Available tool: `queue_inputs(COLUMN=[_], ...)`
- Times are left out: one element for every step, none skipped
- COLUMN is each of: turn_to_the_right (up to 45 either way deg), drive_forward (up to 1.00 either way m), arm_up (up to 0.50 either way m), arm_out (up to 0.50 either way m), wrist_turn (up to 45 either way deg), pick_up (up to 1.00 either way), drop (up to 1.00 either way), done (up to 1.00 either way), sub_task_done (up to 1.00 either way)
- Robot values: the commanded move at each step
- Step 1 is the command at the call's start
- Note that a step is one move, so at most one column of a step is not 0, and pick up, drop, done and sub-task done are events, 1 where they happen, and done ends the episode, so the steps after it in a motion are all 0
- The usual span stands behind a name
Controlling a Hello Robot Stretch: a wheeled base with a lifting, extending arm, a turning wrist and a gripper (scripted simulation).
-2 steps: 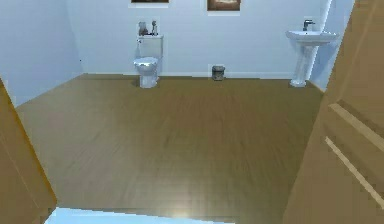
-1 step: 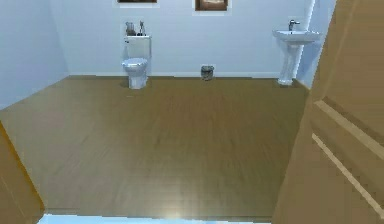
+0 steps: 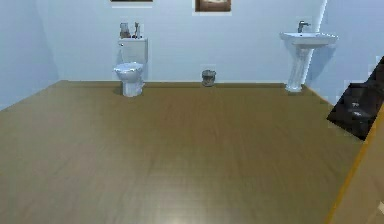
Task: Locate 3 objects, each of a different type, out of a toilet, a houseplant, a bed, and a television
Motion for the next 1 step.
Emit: queue_inputs(turn_to_the_right=[18.0], drive_forward=[0.00], arm_up=[0.00], arm_out=[0.00], wrist_turn=[0.0], pick_up=[0.00], drop=[0.00], done=[0.00], sub_task_done=[0.00])
